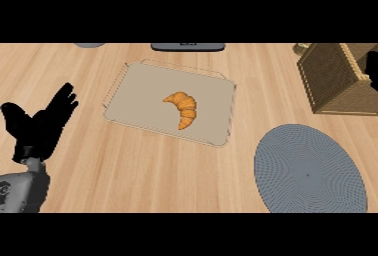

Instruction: Pick the squash from the placemat and place it in the basket

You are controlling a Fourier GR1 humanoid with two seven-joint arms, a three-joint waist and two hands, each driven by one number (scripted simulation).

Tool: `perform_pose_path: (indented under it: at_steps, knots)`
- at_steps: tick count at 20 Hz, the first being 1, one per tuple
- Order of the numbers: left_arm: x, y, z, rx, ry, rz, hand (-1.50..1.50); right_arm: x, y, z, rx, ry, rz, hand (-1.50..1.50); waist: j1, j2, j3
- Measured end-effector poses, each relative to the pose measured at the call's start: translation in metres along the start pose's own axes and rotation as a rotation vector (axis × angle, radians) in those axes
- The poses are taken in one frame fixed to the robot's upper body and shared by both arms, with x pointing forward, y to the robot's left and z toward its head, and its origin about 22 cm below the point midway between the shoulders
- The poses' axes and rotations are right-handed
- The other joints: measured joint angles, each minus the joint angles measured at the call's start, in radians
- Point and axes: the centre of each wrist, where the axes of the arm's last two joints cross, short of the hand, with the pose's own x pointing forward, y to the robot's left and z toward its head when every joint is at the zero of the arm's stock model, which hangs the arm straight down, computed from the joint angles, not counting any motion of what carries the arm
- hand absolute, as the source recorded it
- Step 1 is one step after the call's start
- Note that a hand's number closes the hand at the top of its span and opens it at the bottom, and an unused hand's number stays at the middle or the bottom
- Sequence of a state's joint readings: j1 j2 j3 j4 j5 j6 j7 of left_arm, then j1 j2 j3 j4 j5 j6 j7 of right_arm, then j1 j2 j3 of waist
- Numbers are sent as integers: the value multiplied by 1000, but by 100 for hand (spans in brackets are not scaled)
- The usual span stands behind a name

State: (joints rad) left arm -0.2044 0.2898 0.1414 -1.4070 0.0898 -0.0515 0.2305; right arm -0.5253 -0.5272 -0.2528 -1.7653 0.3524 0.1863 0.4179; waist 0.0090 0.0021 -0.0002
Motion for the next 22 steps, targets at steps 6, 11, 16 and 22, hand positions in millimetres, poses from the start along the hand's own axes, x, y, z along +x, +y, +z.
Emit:
perform_pose_path:
  at_steps: [6,11,16,22]
  knots:
    - [-3,-2,0,5,-5,-4,0,-49,3,-20,-4,10,16,150,-2,0,0]
    - [2,-4,-3,0,-2,-3,0,-88,8,-32,-4,11,-11,150,-1,0,1]
    - [2,-2,-2,-3,-5,-1,0,-114,14,-44,-104,103,-29,-150,6,2,1]
    - [2,-17,-3,-1,2,2,0,-142,33,-57,-102,134,-36,-150,7,2,1]
